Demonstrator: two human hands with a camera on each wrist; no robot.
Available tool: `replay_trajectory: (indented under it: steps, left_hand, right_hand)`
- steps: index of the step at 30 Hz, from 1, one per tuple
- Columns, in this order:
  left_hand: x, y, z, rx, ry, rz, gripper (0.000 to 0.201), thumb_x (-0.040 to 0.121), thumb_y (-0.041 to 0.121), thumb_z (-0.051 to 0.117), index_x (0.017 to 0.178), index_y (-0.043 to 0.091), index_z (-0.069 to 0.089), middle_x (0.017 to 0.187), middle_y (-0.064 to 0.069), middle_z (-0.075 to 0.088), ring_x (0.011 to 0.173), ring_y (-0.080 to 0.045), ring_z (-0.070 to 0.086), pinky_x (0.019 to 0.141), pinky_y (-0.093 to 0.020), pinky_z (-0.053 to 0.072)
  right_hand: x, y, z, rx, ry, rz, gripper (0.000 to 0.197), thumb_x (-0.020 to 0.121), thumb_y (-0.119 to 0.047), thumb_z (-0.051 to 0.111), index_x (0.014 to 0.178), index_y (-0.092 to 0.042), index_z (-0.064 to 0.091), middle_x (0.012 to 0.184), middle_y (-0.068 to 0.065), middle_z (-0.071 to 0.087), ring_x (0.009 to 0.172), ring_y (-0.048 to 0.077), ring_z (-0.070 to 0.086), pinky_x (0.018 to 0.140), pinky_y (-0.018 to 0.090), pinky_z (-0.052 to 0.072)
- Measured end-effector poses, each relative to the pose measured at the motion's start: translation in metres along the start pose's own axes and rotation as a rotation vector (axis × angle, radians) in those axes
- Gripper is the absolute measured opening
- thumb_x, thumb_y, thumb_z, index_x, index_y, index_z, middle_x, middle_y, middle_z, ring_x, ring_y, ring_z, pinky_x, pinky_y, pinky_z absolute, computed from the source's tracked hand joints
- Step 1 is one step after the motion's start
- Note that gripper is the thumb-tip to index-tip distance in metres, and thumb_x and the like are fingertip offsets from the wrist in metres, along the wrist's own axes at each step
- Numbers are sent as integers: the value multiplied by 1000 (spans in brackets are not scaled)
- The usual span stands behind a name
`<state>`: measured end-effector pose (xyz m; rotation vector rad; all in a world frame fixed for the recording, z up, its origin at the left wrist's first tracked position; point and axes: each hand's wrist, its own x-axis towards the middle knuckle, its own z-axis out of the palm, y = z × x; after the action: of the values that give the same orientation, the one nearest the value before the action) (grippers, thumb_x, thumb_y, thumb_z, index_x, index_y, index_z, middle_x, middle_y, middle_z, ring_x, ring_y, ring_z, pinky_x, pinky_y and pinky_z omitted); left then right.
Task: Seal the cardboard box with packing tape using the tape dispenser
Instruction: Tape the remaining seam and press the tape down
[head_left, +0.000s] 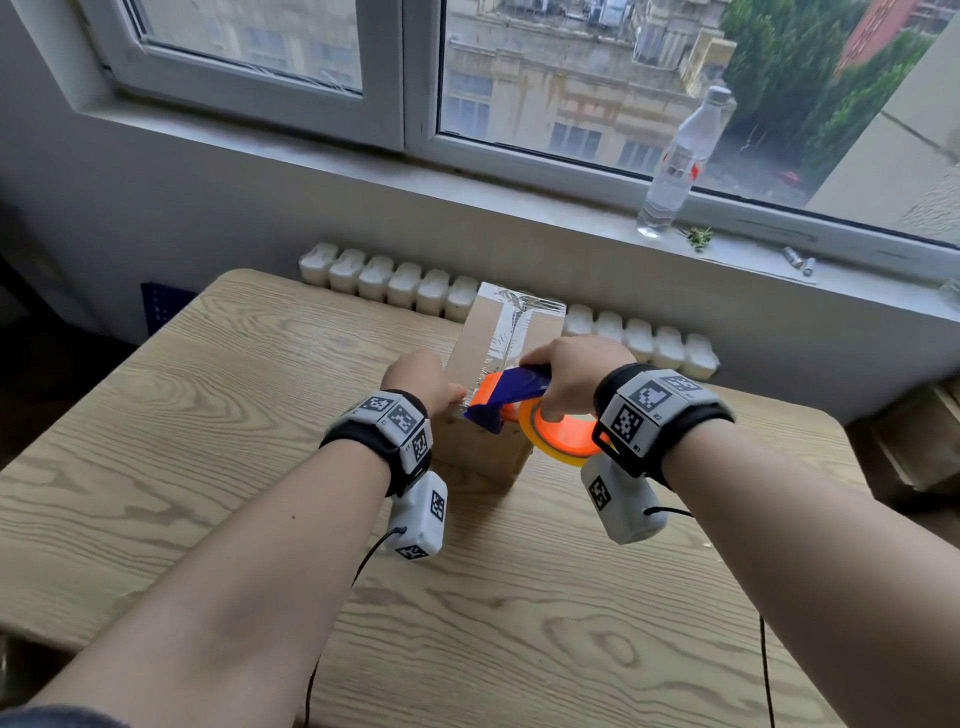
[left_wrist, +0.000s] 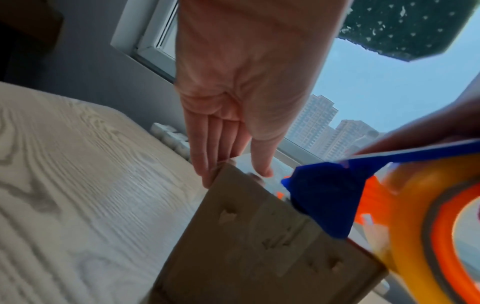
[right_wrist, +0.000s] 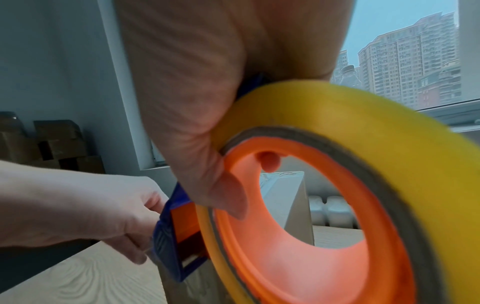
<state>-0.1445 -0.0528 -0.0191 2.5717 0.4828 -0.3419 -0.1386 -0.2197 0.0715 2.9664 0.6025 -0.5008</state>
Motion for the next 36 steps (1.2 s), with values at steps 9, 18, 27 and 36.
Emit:
replay_trajectory:
  steps: [9,18,27,36]
  left_hand:
    - [7,7,20,-77,-216,-225,74,97,55,31,151,11,7,152,-24,30,140,-38,31,113,-43,23]
    - [15,10,24,51,-168,-214,74,97,52,37,152,8,14,155,-22,25,144,-38,24,118,-43,18]
    - [15,15,27,23,-147,-225,69,97,44,44,147,1,22,151,-24,32,141,-38,30,116,-42,22]
    - [10,18,26,58,-159,-234,73,97,48,40,152,7,13,156,-23,19,145,-39,17,119,-45,13]
  right_hand:
    - [5,6,-4,32,-60,-50,47,62,-32,68,108,-35,62,93,-7,66,85,18,59,66,27,50]
    - [-15,29,0,169,-38,-79,63,61,-18,70,122,-33,59,98,-1,68,87,20,61,79,37,58]
    - [-44,75,2,171,-27,-43,82,62,-7,69,133,-44,49,97,-5,57,85,19,52,70,31,50]
    - [-36,69,11,131,-84,-44,85,61,-7,69,135,-42,47,97,-6,58,89,20,55,73,33,53]
